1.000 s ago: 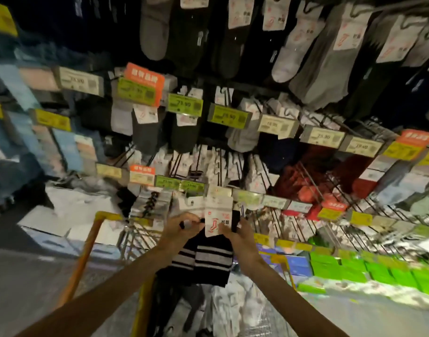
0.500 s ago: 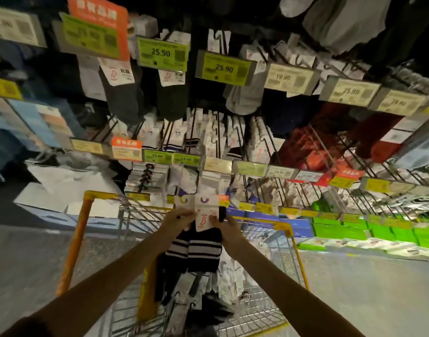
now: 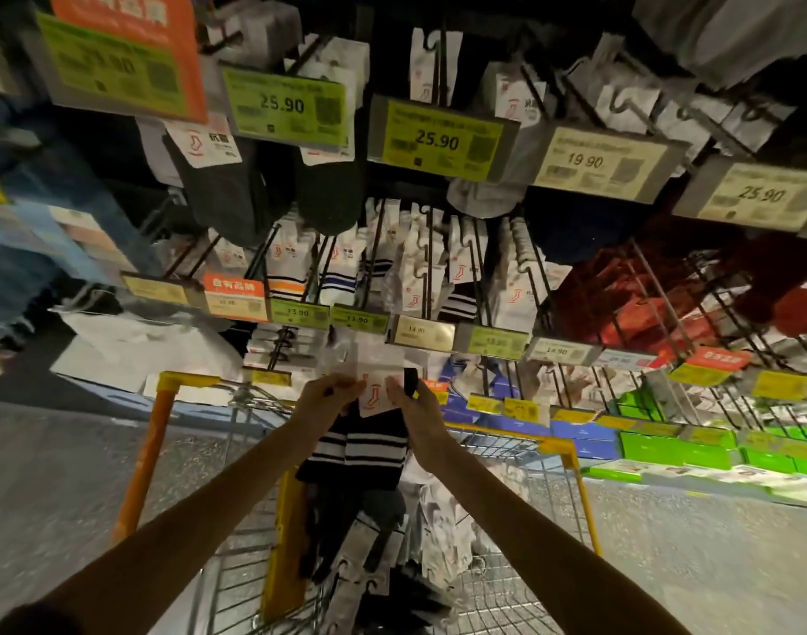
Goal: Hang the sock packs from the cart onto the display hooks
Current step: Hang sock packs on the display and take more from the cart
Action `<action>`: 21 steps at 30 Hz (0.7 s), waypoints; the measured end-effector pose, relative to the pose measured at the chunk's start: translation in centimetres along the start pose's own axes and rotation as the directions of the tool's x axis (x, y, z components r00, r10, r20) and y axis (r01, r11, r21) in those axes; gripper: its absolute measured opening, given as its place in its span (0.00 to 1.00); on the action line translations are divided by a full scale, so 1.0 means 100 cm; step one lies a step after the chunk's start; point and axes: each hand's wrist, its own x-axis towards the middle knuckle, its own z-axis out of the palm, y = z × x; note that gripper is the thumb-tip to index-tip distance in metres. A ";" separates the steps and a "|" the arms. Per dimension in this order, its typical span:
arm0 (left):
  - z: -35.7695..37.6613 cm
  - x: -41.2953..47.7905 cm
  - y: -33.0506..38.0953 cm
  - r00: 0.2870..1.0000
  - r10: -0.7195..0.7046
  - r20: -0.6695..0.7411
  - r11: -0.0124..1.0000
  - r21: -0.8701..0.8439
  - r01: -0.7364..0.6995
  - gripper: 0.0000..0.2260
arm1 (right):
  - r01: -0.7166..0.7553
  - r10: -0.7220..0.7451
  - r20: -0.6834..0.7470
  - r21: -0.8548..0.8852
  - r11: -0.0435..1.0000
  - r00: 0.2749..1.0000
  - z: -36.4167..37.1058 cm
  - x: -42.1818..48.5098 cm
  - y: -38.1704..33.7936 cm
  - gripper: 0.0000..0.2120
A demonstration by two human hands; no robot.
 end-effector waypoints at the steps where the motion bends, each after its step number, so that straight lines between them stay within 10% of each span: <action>1: 0.000 0.003 -0.001 1.000 -0.002 0.007 1.000 -0.012 0.002 0.02 | 0.001 -0.001 0.000 -0.006 1.000 1.000 -0.001 0.000 -0.001 0.12; 21: 0.102 0.003 0.012 0.940 0.091 0.328 0.993 0.041 -0.110 0.03 | 0.162 -0.143 -0.173 0.099 0.982 0.975 -0.108 -0.019 -0.043 0.15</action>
